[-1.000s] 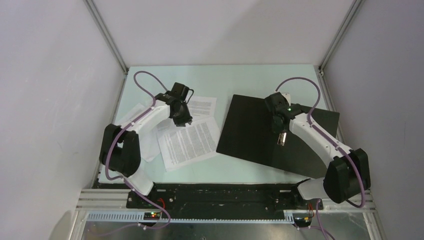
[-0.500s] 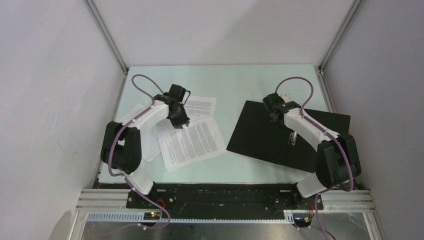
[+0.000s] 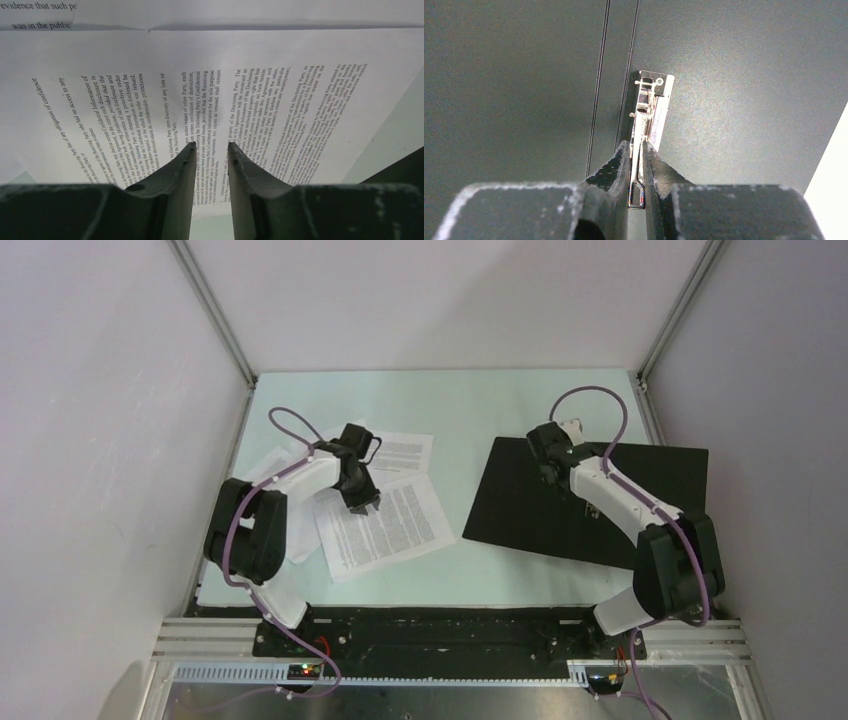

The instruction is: Put the files into the folder

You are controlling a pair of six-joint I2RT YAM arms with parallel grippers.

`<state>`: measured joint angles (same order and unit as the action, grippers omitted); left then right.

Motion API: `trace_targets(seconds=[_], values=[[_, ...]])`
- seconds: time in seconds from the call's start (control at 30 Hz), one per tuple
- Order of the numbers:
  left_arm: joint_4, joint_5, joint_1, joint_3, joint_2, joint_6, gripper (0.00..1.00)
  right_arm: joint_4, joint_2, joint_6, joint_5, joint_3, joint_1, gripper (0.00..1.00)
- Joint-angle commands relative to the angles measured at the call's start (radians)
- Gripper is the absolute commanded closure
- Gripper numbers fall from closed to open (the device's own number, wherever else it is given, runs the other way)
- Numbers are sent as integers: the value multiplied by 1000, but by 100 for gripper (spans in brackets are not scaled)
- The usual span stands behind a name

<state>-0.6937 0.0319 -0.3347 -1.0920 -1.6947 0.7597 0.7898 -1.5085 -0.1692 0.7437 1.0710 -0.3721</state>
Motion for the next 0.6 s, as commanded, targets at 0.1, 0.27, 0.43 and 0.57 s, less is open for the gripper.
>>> trace_targets(seconds=[0.1, 0.27, 0.43, 0.57], values=[[21, -11, 12, 30, 7, 22, 65, -171, 60, 130, 70, -23, -110, 100], [22, -14, 18, 35, 18, 19, 65, -225, -14, 145, 66, -27, -210, 100], [22, -9, 23, 47, 33, 12, 65, -200, -81, 74, 30, -27, -216, 100], [25, -2, 23, 57, 43, 8, 65, -169, -106, 41, 13, -28, -153, 100]])
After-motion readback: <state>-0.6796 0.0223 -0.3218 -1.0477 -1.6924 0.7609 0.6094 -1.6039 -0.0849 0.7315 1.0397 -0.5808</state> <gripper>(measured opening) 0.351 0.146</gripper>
